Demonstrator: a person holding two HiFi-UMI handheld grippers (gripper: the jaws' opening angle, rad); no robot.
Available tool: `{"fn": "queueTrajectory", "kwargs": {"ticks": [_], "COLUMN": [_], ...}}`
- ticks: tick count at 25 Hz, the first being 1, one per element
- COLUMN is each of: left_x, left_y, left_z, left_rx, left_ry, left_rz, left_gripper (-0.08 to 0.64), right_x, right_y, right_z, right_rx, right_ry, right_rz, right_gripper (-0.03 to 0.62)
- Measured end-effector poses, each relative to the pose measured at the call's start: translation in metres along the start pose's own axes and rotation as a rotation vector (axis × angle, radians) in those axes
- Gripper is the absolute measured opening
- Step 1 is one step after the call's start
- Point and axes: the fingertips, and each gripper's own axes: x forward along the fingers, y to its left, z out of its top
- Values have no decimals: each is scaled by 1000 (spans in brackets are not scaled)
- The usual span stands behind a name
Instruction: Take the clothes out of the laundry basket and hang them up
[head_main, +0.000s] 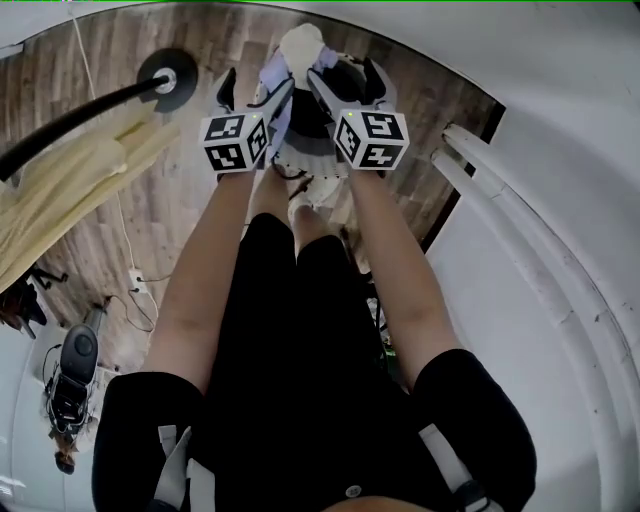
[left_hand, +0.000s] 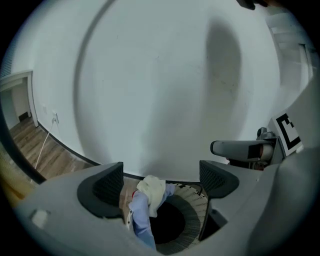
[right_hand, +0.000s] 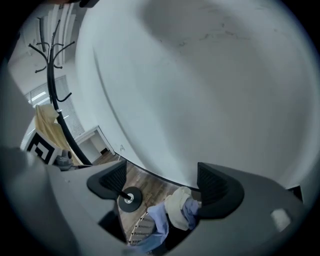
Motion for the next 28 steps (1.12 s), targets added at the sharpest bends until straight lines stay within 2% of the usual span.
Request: {"fn": "queueTrajectory", "kwargs": {"ticks": [5,10,19,28], "left_x": [52,93,149,190], "left_y": [43,76,97,116], "left_z": [-39,-70,-113,-151], "left_rx": [-35,-109,-166,-214], "left_ry": [96,176,296,389], "left_rz": [30,47,54,66], "left_gripper": [483,482,481,470], "right_x": [57,105,163,193], "right_y": [-24,-37,-54,-78], "right_z": [-47,-81,-122,-156], "right_rx": [32,42,58,75], "right_ry": [94,179,294,413], "right_rz": [-42,-73,-111,-150], "right_gripper": [424,396,380,354]}}
